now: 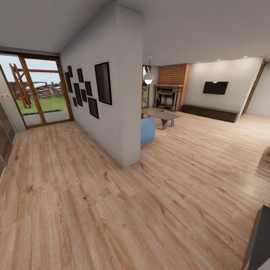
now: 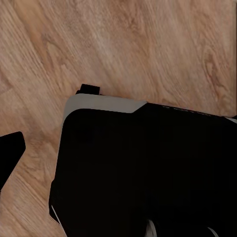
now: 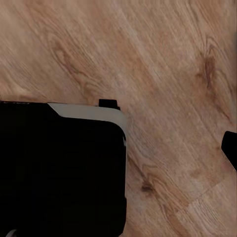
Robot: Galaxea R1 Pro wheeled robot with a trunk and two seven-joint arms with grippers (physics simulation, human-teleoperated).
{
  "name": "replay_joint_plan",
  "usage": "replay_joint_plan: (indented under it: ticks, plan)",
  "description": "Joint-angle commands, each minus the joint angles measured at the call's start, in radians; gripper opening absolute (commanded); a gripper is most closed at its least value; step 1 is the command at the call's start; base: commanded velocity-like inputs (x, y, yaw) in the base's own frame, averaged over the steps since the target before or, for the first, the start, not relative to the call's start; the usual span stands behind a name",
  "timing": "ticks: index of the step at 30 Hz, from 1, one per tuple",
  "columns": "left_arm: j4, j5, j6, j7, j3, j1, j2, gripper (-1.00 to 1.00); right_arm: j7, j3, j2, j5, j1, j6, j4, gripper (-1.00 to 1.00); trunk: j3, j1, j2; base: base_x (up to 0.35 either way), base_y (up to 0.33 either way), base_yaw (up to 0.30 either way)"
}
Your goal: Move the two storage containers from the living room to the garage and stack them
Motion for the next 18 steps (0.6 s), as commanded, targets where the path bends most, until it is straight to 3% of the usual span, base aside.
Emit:
replay_joint_plan:
  ticks: [1,9,18]
  plan:
    - [0.001,0.006,-0.003,0.001,-0.002,-0.001,0.000,1.00,-0.001,0.008,0.001,-0.007,-0.001,-0.005,0.003,1.00,-0.002,0.001,-0.002,0.323,0.000,0.000]
    - [0.001,0.006,-0.003,0.001,-0.002,-0.001,0.000,1.00,0.001,0.008,0.000,-0.006,-0.001,-0.004,0.003,1.00,-0.002,0.001,-0.002,0.323,0.000,-0.017]
    - [0.001,0.006,-0.003,0.001,-0.002,-0.001,0.000,1.00,0.001,0.008,0.000,-0.006,-0.001,-0.006,0.003,1.00,0.000,0.001,-0.002,0.323,0.000,-0.227]
